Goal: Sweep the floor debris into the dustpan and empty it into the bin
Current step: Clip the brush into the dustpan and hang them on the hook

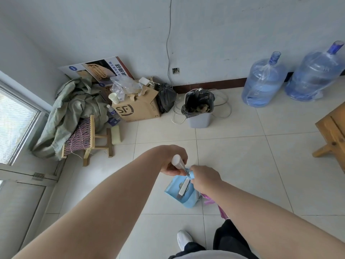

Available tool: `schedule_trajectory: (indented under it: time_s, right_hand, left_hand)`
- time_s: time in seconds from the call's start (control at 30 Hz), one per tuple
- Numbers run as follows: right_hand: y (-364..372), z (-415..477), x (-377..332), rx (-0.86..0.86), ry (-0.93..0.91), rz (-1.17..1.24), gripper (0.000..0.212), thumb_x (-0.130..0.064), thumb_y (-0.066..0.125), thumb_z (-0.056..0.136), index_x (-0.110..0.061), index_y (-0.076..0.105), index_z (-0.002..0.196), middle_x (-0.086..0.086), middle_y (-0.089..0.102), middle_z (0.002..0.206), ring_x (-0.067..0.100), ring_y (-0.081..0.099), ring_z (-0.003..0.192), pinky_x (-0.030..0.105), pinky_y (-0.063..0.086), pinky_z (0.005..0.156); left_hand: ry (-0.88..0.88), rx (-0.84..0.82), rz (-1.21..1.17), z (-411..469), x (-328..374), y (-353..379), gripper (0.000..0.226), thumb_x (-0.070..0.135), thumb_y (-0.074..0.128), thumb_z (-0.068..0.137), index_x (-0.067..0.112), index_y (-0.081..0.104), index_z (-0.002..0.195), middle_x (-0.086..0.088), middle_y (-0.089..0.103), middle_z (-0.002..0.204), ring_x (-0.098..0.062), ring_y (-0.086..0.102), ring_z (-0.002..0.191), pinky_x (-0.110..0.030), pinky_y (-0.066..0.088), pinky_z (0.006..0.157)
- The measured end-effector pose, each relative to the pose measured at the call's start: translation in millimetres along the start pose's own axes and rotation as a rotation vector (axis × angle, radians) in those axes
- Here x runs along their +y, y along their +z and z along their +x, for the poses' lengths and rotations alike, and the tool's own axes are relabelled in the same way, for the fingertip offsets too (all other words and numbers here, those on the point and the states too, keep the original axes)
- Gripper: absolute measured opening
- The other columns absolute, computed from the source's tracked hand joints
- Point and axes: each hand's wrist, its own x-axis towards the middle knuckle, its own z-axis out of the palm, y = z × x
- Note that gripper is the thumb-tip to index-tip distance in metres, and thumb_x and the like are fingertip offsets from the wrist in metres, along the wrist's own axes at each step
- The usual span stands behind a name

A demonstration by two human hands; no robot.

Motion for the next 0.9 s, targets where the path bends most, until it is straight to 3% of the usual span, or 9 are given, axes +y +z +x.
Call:
schedule_trajectory:
  time_s: [0.13, 0.23, 0.33, 0.4, 0.43, 0.5, 0.57, 0.8, 0.9]
  right_hand:
    - [-10.7, 2.8, 9.6, 0.013, -0.013, -0.012, 0.034, -0.021, 0.055, 0.093, -0.022, 0.055, 0.127, 0.001, 0.064, 0.116, 0.025, 0.061, 0.107, 0.033, 0.049, 0.085]
    - [-17.9, 2.5, 18.1, 0.003, -0.016, -0.015, 0.035, -0.021, 0.052, 0.093, -0.024, 0.055, 0.128, 0.001, 0.063, 0.121, 0.025, 0.060, 0.110, 0.033, 0.049, 0.088]
    - [-15.8, -0.2, 21.3, -0.001, -0.028, -0.002, 0.037, -0.020, 0.054, 0.092, -0.025, 0.054, 0.129, 0.000, 0.062, 0.124, 0.025, 0.060, 0.112, 0.034, 0.049, 0.089]
    - [-11.6, -1.2, 21.0, 0.002, -0.030, 0.015, 0.036, -0.020, 0.056, 0.092, -0.024, 0.054, 0.128, 0.000, 0.061, 0.124, 0.025, 0.059, 0.112, 0.033, 0.048, 0.085]
    - [-10.0, -1.3, 20.1, 0.005, -0.031, 0.018, 0.034, -0.021, 0.057, 0.092, -0.023, 0.054, 0.126, 0.001, 0.060, 0.124, 0.026, 0.059, 0.111, 0.032, 0.046, 0.082]
    - [-8.7, -1.3, 19.4, 0.009, -0.037, 0.007, 0.029, -0.020, 0.056, 0.093, -0.019, 0.056, 0.122, 0.003, 0.060, 0.122, 0.026, 0.059, 0.111, 0.030, 0.042, 0.076]
    - [-9.9, -2.1, 19.0, 0.016, -0.043, -0.001, 0.025, -0.019, 0.054, 0.095, -0.018, 0.056, 0.120, 0.004, 0.060, 0.121, 0.027, 0.059, 0.111, 0.029, 0.039, 0.073]
    - [-12.8, 1.5, 20.2, 0.016, -0.022, 0.036, 0.022, -0.017, 0.052, 0.097, -0.015, 0.058, 0.118, 0.006, 0.063, 0.118, 0.028, 0.060, 0.109, 0.029, 0.039, 0.072]
    - [-15.6, 3.2, 17.8, 0.013, 0.018, 0.103, 0.026, -0.015, 0.053, 0.096, -0.013, 0.062, 0.120, 0.006, 0.065, 0.118, 0.028, 0.061, 0.109, 0.031, 0.046, 0.079]
  left_hand:
    - [0.062, -0.071, -0.015, -5.8, 6.4, 2.6, 0.020, 0.009, 0.042, 0.091, 0.002, 0.059, 0.082, -0.010, 0.066, 0.065, -0.012, 0.062, 0.046, -0.017, 0.046, 0.040]
    - [0.117, -0.082, -0.114, 2.1, -4.8, 4.6, 0.028, 0.004, 0.037, 0.095, -0.004, 0.064, 0.100, -0.009, 0.065, 0.064, -0.012, 0.062, 0.045, -0.020, 0.051, 0.043]
    - [0.176, 0.028, -0.113, 19.1, -22.2, 12.3, 0.030, 0.000, 0.041, 0.096, -0.006, 0.064, 0.115, -0.011, 0.068, 0.088, -0.014, 0.066, 0.063, -0.027, 0.060, 0.057]
    - [0.242, 0.091, -0.070, 30.4, -33.0, 20.8, 0.027, -0.003, 0.044, 0.094, 0.002, 0.068, 0.107, -0.010, 0.068, 0.099, -0.018, 0.066, 0.080, -0.031, 0.061, 0.075]
    - [0.278, 0.129, -0.050, 35.0, -38.0, 24.6, 0.028, -0.006, 0.047, 0.090, 0.008, 0.070, 0.096, -0.008, 0.068, 0.092, -0.020, 0.064, 0.081, -0.031, 0.059, 0.079]
    - [0.345, 0.222, -0.024, 40.7, -47.7, 33.0, 0.035, -0.010, 0.050, 0.082, 0.018, 0.067, 0.072, 0.000, 0.059, 0.069, -0.020, 0.056, 0.069, -0.024, 0.053, 0.069]
    - [0.380, 0.304, -0.003, 42.1, -55.4, 42.2, 0.034, -0.010, 0.052, 0.079, 0.020, 0.063, 0.069, 0.006, 0.053, 0.060, -0.015, 0.048, 0.060, -0.017, 0.038, 0.054]
    - [0.468, 0.467, -0.037, 58.4, -52.5, 58.5, 0.023, -0.001, 0.053, 0.083, 0.019, 0.063, 0.077, 0.009, 0.056, 0.068, -0.017, 0.053, 0.068, -0.008, 0.032, 0.038]
    - [0.476, 0.488, -0.022, 61.8, -49.9, 62.2, 0.041, -0.011, 0.040, 0.081, 0.014, 0.071, 0.092, 0.001, 0.066, 0.083, -0.024, 0.061, 0.088, -0.007, 0.038, 0.052]
